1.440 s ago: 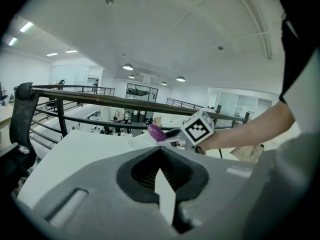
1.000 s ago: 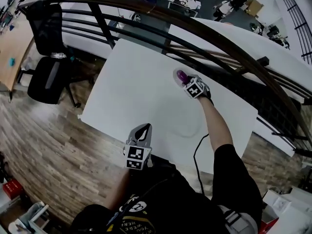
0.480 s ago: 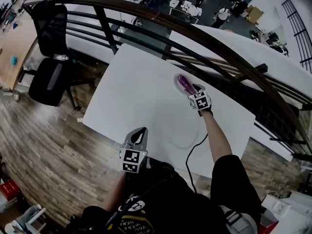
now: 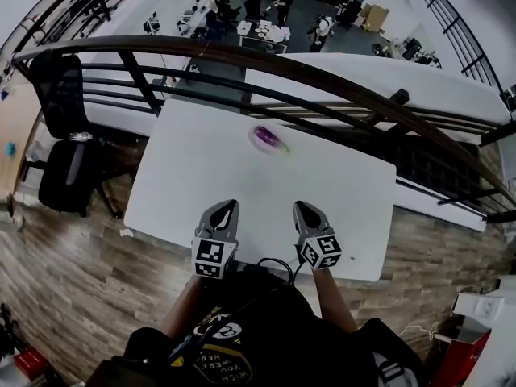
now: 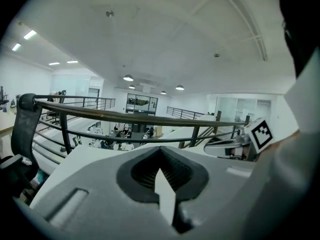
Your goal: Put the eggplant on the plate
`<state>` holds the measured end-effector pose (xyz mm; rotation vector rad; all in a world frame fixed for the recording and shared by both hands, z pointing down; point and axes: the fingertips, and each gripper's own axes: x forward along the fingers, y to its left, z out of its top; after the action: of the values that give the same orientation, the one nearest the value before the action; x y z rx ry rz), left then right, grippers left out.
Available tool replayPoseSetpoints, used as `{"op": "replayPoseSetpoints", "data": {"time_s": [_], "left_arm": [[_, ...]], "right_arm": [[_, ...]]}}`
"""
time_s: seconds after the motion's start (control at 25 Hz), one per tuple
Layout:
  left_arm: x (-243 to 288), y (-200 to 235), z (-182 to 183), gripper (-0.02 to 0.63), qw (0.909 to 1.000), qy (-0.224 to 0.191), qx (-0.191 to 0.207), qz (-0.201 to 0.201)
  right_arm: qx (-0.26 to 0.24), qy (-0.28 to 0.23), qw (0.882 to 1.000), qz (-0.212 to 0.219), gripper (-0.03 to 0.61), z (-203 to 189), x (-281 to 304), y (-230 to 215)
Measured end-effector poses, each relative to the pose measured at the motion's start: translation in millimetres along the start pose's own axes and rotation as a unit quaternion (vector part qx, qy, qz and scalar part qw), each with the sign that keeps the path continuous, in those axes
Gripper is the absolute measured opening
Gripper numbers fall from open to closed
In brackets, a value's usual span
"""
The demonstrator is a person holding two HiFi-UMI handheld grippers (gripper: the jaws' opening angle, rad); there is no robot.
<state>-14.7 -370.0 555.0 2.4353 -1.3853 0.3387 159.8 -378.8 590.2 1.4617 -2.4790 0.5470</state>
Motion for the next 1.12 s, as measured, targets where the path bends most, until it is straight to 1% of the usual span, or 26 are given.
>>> {"op": "replayPoseSetpoints", "data": {"time_s": [0.12,0.24,0.32,0.4,0.48,0.56,0.72,1.12], "left_arm": [[-3,-34,27,0.005,0.9989,-0.032,0.02,-0.027],[-10,-66,47,0.005,0.996,-0.051,0.046,-0.057],[-14,-81,56,0.005,0.9942,-0.058,0.062,-0.066],[-16,-86,61,0.005,0.9935,-0.062,0.066,-0.068],[-18,-86,62,0.005,0.9937,-0.062,0.067,-0.065],[-21,-87,61,0.005,0.9941,-0.062,0.065,-0.06],[-25,-92,64,0.005,0.9941,-0.067,0.064,-0.055],[-37,-82,59,0.005,0.9955,-0.07,0.052,-0.038]], "right_arm": [[0.007,-0.049,0.998,-0.027,0.003,32,-45,18],[-0.005,-0.079,0.996,-0.038,0.003,57,-78,30],[-0.013,-0.097,0.994,-0.049,0.003,69,-95,30],[-0.005,-0.11,0.992,-0.058,0.003,74,-104,25],[0.009,-0.11,0.992,-0.065,0.003,71,-110,21],[0.011,-0.104,0.992,-0.068,0.002,66,-117,20],[0.001,-0.094,0.994,-0.057,0.002,62,-125,22],[-0.003,-0.097,0.995,-0.033,0.002,69,-116,40]]}}
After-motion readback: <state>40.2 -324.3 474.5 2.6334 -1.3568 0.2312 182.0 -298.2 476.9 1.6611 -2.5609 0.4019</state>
